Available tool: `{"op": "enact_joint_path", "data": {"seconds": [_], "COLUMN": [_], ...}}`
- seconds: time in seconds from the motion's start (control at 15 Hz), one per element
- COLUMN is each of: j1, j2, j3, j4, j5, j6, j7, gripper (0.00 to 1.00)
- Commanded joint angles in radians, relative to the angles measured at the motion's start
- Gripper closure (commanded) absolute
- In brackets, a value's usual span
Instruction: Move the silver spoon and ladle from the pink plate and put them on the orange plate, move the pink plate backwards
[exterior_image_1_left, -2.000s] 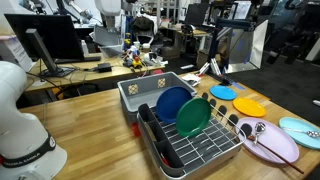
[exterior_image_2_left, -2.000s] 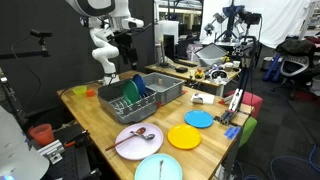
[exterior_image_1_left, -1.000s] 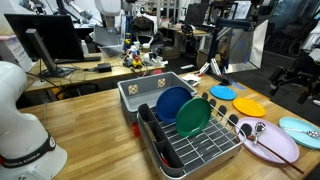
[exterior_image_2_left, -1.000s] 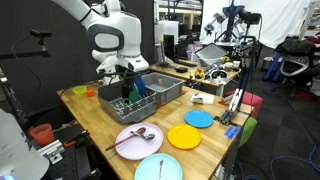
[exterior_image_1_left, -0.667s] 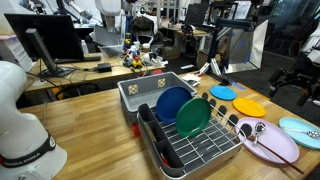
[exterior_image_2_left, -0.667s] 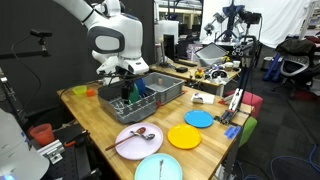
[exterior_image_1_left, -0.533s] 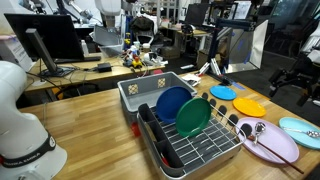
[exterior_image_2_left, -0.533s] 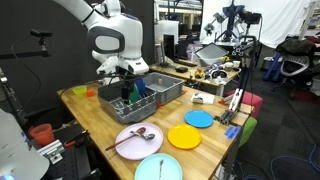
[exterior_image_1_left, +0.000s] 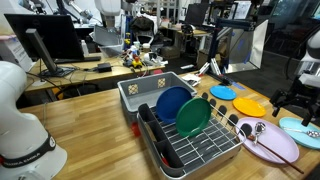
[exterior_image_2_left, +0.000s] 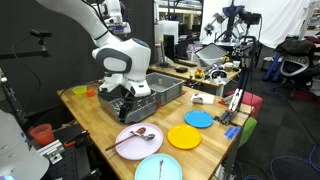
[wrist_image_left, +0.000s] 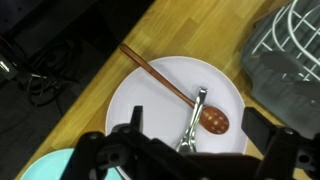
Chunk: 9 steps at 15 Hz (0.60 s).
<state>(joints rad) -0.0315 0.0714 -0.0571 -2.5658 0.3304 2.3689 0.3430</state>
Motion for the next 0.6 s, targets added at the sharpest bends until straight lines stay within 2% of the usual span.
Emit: {"op": "enact_joint_path", "data": {"seconds": [0.0, 0.53], "j1": [-0.007, 0.003], "j2": [0.125, 0.325], "j3": [0.0, 0.048], "j4": [0.054, 0.163], "j5": [0.001, 0.029], "j6": [0.006, -0.079], "j7": [-0.003, -0.048], "gripper": [0.0, 0.0]}}
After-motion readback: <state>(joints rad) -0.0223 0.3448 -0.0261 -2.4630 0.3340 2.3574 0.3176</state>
